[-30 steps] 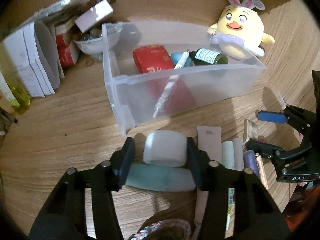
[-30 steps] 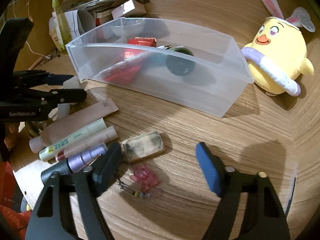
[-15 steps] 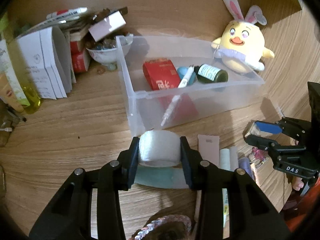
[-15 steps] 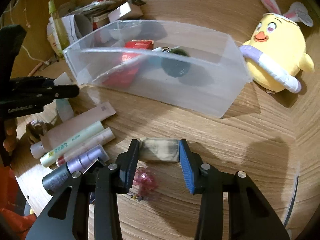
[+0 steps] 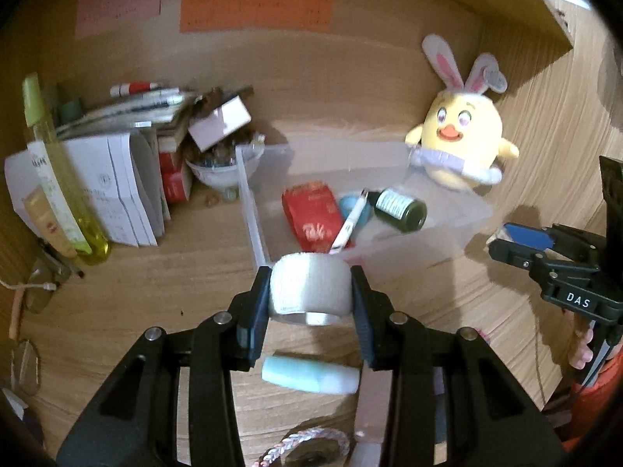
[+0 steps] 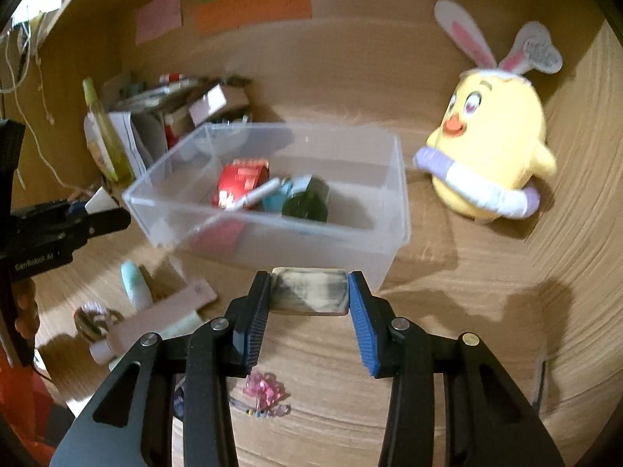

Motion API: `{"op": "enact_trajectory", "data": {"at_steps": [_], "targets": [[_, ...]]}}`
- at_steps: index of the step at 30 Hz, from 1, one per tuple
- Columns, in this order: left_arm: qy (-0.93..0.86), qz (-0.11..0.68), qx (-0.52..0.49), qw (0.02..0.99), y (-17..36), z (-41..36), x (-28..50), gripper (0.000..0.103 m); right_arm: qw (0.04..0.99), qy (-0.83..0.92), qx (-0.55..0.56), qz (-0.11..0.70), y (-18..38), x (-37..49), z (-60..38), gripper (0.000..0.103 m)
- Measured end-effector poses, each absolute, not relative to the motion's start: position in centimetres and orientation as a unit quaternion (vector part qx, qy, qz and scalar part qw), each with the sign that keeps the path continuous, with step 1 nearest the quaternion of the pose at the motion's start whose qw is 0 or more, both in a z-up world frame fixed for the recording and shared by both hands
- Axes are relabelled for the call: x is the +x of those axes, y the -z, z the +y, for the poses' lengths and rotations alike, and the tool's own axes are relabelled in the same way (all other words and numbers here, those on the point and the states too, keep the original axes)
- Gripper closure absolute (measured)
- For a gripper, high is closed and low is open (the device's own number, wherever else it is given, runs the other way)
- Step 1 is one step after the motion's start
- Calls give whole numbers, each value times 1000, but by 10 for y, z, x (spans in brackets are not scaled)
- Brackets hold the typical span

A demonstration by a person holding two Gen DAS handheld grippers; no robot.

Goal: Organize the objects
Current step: 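Carry the tape roll and tin into the clear box and open both tools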

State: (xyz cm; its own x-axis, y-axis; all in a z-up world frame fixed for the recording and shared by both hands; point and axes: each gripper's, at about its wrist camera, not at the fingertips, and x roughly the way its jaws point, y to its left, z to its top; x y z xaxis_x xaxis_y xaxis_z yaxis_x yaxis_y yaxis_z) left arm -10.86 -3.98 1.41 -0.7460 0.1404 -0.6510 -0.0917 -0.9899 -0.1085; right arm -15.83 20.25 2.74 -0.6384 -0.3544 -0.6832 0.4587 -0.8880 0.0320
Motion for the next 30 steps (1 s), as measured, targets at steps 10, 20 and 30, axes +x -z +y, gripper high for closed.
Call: {"op": "enact_trajectory", "data": {"at_steps": [10,20,30], "targets": [[-949,-39,-308,59,-47,-33,-116,64,227,921,311,55,-67,-167,202,66],[-954,-45,-292,43,-59,-28,-136,64,229,932,277,45,-92,-182,197,66],[-940,-64,-334,35,-34,-33,-171,64,223,927,299,45,-79,-214,186,66]]}}
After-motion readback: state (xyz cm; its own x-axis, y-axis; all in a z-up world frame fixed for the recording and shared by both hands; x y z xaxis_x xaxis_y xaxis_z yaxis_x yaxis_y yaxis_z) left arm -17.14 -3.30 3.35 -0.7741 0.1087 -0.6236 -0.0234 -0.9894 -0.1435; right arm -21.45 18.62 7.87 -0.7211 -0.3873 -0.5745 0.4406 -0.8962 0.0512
